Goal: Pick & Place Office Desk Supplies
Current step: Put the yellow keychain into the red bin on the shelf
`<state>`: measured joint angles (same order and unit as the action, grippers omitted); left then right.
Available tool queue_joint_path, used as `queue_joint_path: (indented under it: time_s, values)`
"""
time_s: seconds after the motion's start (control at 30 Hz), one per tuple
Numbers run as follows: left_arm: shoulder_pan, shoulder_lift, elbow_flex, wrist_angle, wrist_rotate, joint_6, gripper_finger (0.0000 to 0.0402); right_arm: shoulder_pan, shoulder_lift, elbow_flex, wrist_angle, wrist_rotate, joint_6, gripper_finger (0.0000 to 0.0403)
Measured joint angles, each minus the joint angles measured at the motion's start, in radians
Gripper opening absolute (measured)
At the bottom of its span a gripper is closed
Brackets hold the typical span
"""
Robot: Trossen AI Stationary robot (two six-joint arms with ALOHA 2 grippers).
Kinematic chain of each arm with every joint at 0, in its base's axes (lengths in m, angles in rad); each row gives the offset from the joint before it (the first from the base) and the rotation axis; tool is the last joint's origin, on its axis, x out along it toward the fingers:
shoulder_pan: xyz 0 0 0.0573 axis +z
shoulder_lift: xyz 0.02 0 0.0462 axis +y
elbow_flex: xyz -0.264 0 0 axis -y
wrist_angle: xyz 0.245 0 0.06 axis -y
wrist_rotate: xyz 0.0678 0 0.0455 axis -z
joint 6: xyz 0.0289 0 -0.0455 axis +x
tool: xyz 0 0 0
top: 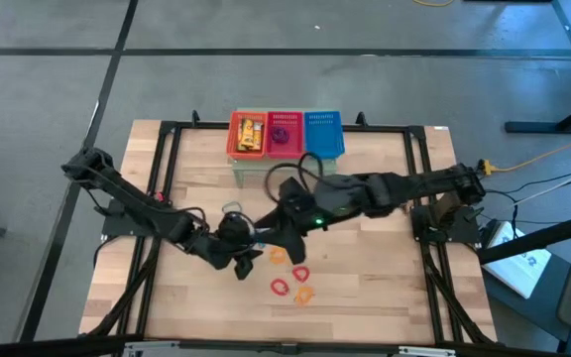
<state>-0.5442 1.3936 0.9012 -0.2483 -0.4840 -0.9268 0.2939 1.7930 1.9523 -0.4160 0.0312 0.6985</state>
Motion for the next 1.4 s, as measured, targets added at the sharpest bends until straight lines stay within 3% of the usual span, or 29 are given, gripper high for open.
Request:
queue_joint_path:
  time_s: [0.27,0.6,1.1,1.4]
  values:
    - [0.053,0.18,0.07,-0.058,0.145,0.031,0.0182,0.089,-0.001,0.128,-0.003,0.112,-0.055,0.0192]
    - [0.082,0.433,0.295,-0.234,0.177,0.096,0.0182,0.108,0.0,0.142,-0.058,0.163,-0.055,0.0192]
    - [0.168,0.477,0.311,-0.246,0.164,0.076,0.0182,0.108,0.0,0.142,-0.057,0.16,-0.06,0.0192]
    - [0.195,0.485,0.31,-0.24,0.227,0.101,0.0182,0.108,0.0,0.142,-0.06,0.159,-0.067,0.0192]
